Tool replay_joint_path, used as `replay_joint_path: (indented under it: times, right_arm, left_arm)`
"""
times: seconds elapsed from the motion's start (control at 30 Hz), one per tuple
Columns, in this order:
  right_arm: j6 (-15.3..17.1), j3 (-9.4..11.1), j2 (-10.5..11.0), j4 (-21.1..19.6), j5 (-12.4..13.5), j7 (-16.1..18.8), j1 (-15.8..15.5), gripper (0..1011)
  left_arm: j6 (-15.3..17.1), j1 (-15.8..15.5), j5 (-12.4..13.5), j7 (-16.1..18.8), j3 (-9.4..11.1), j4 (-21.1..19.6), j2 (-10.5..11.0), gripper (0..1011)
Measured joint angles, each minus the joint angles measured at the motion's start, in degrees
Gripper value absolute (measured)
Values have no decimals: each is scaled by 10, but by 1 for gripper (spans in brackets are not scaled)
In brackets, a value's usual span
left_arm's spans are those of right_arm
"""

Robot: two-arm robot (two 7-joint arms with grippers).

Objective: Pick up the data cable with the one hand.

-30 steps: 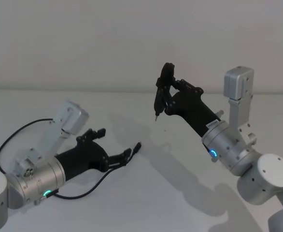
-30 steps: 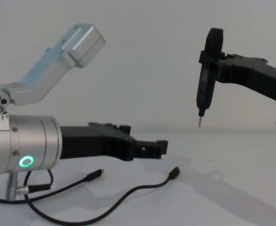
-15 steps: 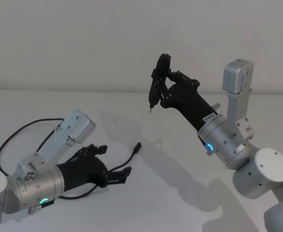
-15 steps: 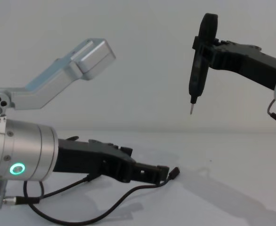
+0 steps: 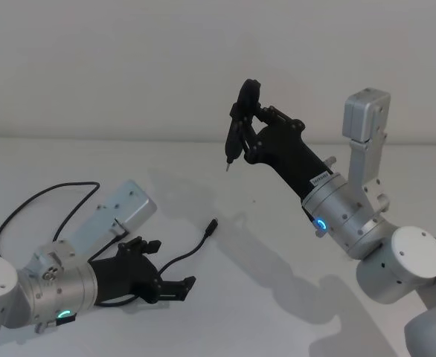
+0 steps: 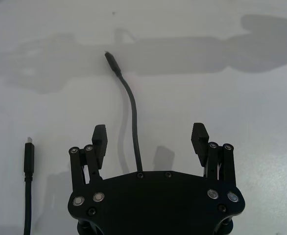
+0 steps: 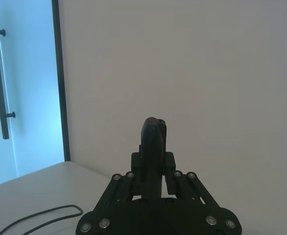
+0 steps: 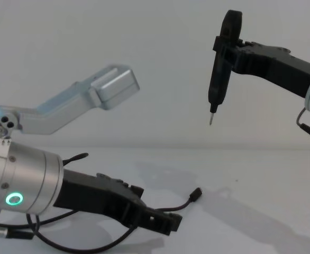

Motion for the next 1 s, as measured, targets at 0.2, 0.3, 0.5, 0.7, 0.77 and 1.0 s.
replay_joint_path:
  times: [0.2,0.3,0.5,0.7,0.77,1.0]
  right_arm:
    - [-1,0,0,0,3,1,-1,275]
    - [-1,0,1,-2,5,2,-2,274]
    - [-3,0,2,-5,9,4,-5,275]
    - [-4,0,5,-7,12,6,-9,275]
    - [-4,0,5,-7,13,6,-10,275]
    - [-6,-2,5,9,14,9,-8,275]
  left_arm:
    - [8,-6,9,-3,6,8,0,1001]
    - [10,-7,14,-2,7,11,-1,1002]
    - [13,-9,19,0,8,14,-2,1001]
    - [15,-10,23,2,9,17,-3,963]
    - [15,-10,24,2,9,18,-4,908]
    - [16,-11,26,4,9,19,-4,717]
